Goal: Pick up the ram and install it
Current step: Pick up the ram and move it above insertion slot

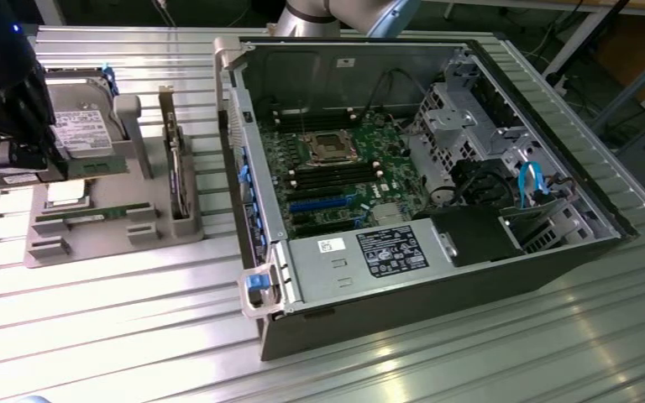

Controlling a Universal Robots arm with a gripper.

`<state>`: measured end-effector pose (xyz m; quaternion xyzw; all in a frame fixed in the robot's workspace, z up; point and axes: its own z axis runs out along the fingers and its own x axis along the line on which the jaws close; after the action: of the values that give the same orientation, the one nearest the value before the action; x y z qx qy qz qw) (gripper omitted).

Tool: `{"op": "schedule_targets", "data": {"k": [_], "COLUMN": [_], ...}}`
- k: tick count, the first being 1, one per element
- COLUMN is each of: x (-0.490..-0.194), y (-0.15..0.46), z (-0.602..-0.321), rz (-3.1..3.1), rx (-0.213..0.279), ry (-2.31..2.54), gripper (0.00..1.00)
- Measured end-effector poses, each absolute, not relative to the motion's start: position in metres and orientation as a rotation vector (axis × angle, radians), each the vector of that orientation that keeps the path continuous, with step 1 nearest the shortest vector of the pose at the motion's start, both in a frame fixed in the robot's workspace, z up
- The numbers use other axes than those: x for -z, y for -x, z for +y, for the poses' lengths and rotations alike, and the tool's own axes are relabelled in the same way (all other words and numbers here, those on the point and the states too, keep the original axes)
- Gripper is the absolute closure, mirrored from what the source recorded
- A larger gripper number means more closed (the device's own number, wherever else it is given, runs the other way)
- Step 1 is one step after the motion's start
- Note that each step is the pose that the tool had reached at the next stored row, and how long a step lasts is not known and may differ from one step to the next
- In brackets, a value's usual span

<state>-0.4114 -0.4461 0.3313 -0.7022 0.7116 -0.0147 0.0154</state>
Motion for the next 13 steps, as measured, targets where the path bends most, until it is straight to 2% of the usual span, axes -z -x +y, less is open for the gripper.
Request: {"op": "schedule_targets", "data": {"k": [13], "x": [-0.379], "y": [0.411], "z": [-0.446], "rz": [2.214], "rx": [0.045], "ry": [2.185], "gripper": [0.86]}}
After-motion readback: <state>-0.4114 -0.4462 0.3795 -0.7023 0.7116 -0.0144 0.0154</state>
